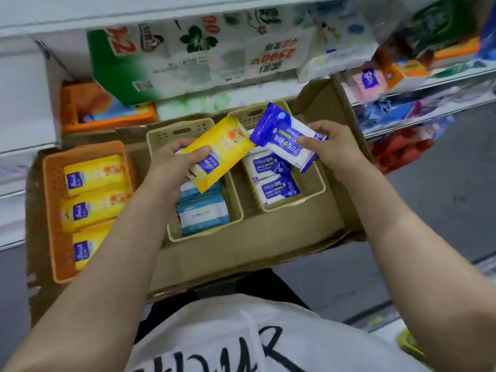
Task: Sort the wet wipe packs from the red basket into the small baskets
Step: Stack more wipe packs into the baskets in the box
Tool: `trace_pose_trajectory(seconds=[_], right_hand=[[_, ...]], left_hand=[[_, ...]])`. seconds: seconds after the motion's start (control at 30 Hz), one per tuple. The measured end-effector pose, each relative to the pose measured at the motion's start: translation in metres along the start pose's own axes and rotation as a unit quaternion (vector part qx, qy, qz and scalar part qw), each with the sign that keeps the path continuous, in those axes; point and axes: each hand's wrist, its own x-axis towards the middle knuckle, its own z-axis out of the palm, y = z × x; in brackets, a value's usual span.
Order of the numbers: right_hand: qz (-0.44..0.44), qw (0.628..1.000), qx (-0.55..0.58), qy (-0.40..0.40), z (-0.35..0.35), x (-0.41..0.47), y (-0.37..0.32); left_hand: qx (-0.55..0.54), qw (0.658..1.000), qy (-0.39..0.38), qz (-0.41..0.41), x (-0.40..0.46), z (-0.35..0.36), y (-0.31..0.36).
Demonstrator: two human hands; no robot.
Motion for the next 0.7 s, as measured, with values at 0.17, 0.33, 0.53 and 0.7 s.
trace_pose_trajectory(seconds=[0.17,0.33,0.53,0.7], right_hand=[[0.02,0.988,-0.12,-0.096,-0.003,0.049,0.023],[0.025,0.939,-0.266,-0.216,0.016,0.074,0.05],[0.009,0.867,-0.39,-0.311,0.049,0.087,0.088],[-0.07,0.865,-0.428,-0.252,0.055,0.085,0.102]], left_hand=[[0.019,0.998,0.05,-0.027,-0.001,0.024,-0.007],[0.046,0.993,0.104,-0.042,0.006,0.031,-0.013],[0.048,0.993,0.093,-0.06,0.016,0.029,-0.022],[0.043,0.992,0.081,-0.085,0.018,0.025,-0.031]])
